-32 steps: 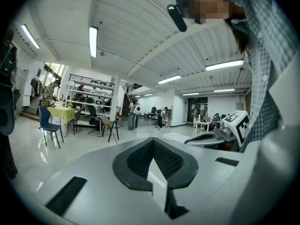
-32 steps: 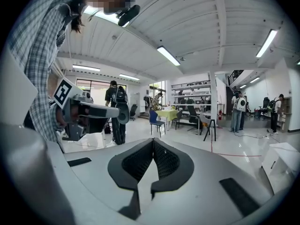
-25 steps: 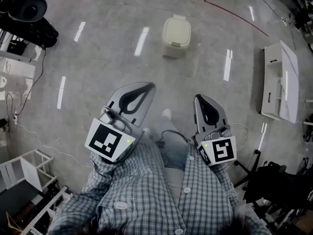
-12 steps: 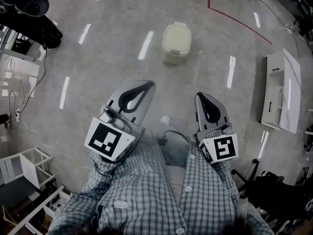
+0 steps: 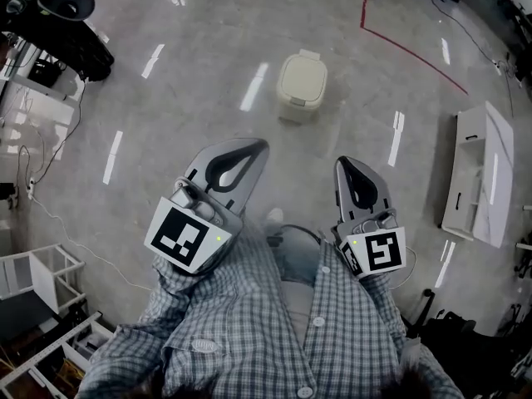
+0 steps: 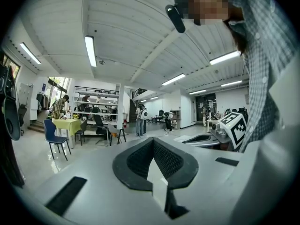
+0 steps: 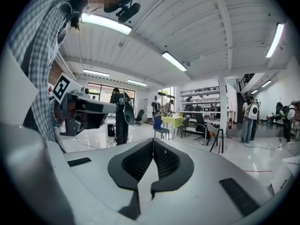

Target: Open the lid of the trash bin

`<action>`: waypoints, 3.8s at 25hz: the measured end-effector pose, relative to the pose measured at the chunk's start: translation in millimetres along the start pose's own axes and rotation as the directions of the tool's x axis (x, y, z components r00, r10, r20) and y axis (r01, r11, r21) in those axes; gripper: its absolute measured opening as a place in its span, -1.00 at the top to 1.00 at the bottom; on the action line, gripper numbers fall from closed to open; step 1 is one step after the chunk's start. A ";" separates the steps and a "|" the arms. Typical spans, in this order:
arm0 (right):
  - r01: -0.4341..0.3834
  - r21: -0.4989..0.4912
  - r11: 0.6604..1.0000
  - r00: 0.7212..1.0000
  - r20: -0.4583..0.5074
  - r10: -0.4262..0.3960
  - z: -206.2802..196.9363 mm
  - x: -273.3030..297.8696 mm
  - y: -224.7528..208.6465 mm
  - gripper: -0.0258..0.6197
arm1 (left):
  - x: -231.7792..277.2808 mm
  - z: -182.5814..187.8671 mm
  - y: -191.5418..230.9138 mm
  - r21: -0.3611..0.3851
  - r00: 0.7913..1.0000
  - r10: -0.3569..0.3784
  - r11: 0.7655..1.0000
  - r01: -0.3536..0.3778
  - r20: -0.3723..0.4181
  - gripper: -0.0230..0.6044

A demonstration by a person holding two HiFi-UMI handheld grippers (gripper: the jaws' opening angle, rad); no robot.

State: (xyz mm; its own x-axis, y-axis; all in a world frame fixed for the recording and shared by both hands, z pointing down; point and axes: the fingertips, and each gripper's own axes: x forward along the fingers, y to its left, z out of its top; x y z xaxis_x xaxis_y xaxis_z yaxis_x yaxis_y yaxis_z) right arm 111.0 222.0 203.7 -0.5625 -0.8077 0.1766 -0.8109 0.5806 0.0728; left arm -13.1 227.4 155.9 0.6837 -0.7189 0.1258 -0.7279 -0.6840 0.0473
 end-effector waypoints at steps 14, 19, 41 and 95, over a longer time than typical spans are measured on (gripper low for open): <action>-0.005 0.061 0.998 0.997 -0.071 0.009 -22.0 14.3 -14.7 0.86 | 14.3 -7.1 14.8 -0.010 0.998 0.039 0.999 -0.039 -0.040 0.91; -0.008 0.068 0.998 0.998 -0.062 0.012 -20.3 30.4 -18.9 0.86 | 19.9 -13.0 27.2 -0.025 0.998 0.042 0.999 -0.043 -0.055 0.91; 0.036 0.072 0.997 0.996 -0.087 -0.029 1.4 153.5 -58.4 0.86 | 97.8 7.1 144.7 -0.019 0.998 -0.032 0.999 0.031 -0.053 0.91; 0.123 0.224 0.967 0.929 -0.370 -0.032 -142.4 262.5 -143.1 0.86 | 230.5 -123.4 225.7 -0.183 0.943 -0.151 0.978 0.099 -0.298 0.91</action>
State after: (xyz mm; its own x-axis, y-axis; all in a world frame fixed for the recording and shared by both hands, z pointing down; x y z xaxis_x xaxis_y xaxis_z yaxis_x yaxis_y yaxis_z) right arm 102.4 -58.5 379.4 -0.4365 -0.7310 0.5245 -0.8892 0.4393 -0.1278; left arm -26.3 -77.5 317.8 0.7388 -0.5374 0.4067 -0.6540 -0.7173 0.2402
